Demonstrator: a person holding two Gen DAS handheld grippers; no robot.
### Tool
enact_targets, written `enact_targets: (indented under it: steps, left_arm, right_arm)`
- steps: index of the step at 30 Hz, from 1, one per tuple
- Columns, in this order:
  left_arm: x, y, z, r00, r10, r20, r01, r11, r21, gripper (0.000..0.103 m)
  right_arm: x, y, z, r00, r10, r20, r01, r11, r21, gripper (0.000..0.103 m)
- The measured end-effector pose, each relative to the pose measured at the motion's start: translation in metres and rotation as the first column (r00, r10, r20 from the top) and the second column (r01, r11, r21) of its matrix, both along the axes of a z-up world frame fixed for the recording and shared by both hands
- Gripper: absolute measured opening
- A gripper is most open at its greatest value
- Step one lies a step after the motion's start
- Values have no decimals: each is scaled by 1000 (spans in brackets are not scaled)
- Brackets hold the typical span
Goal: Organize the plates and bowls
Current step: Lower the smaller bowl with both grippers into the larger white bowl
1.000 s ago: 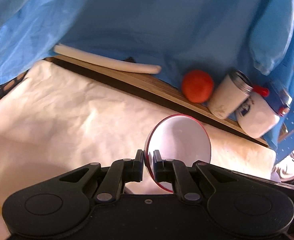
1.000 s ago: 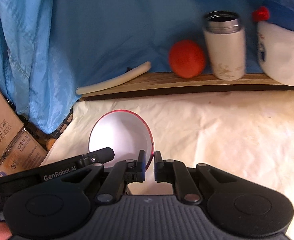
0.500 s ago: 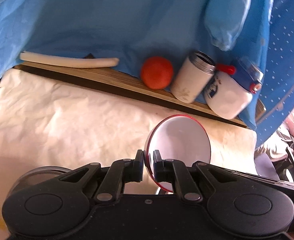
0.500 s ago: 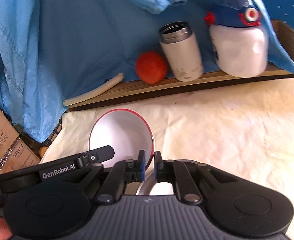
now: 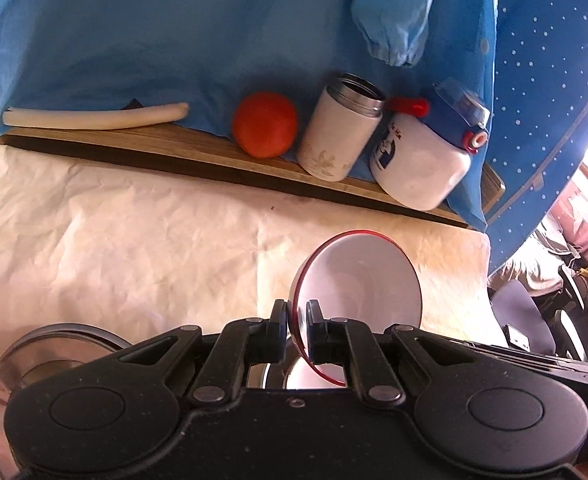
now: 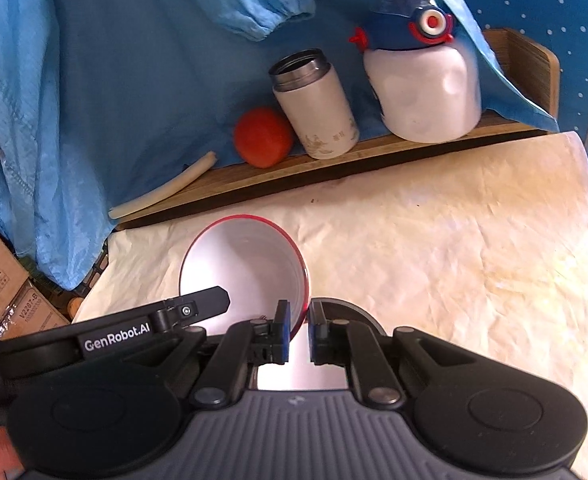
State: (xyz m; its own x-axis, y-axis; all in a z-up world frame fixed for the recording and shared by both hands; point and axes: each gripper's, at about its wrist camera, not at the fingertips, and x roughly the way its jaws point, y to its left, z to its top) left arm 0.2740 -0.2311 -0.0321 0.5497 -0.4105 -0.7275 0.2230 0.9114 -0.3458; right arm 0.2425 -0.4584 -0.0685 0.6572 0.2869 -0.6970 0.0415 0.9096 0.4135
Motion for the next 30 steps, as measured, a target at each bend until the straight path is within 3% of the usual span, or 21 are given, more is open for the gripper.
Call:
enact_targets:
  steps: [30]
  left_arm:
    - [-11, -12, -17, 987, -100, -129, 104, 994, 21, 9]
  right_arm:
    - [-26, -11, -32, 994, -28, -106, 31, 999, 33, 10]
